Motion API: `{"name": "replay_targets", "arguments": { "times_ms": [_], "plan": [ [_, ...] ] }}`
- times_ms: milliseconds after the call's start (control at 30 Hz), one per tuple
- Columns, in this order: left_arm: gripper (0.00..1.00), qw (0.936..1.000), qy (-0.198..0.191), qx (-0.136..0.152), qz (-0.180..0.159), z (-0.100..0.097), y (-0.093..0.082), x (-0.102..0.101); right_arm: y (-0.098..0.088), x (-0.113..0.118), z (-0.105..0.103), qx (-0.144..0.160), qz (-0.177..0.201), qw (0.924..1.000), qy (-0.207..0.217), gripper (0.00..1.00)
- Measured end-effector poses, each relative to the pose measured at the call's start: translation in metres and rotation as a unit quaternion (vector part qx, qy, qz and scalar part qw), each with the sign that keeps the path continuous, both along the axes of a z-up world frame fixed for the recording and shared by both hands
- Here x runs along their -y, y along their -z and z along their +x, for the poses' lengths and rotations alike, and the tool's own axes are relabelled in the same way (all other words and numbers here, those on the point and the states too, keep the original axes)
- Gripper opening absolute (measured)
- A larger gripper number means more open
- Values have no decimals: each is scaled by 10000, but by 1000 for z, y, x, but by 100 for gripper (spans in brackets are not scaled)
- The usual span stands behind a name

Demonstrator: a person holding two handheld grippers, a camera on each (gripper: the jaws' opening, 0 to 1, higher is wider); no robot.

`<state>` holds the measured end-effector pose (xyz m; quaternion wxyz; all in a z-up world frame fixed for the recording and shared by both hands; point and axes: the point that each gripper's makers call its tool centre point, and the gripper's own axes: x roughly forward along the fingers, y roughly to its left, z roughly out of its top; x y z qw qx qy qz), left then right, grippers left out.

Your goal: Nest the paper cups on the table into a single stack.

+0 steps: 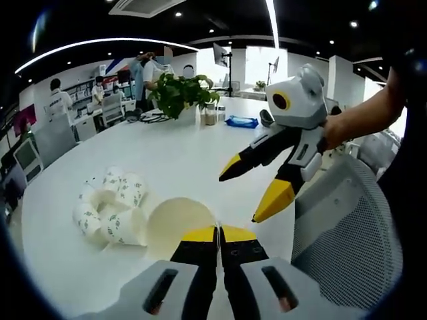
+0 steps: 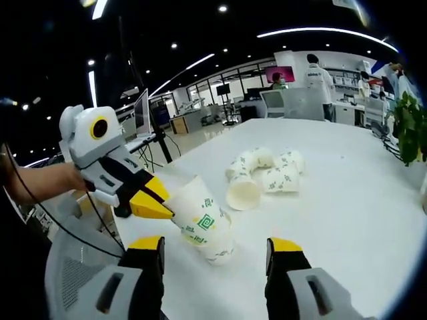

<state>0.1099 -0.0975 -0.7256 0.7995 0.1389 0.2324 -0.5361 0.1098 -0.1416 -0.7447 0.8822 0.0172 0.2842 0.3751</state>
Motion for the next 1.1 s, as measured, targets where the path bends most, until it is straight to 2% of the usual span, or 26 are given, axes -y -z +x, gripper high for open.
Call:
{"name": "replay_targets", "arguments": {
  "times_ms": [467, 767, 1100],
  "plan": [
    [0, 9990, 244, 98, 352, -2, 8, 2, 4, 2, 1, -43, -11, 10000, 7, 60],
    [4, 9988, 252, 130, 390, -2, 9, 5, 6, 3, -1, -62, -21, 10000, 7, 60],
    [10, 9995, 84, 161, 240, 3, 4, 1, 6, 2, -2, -64, -35, 10000, -21, 60]
  ]
}}
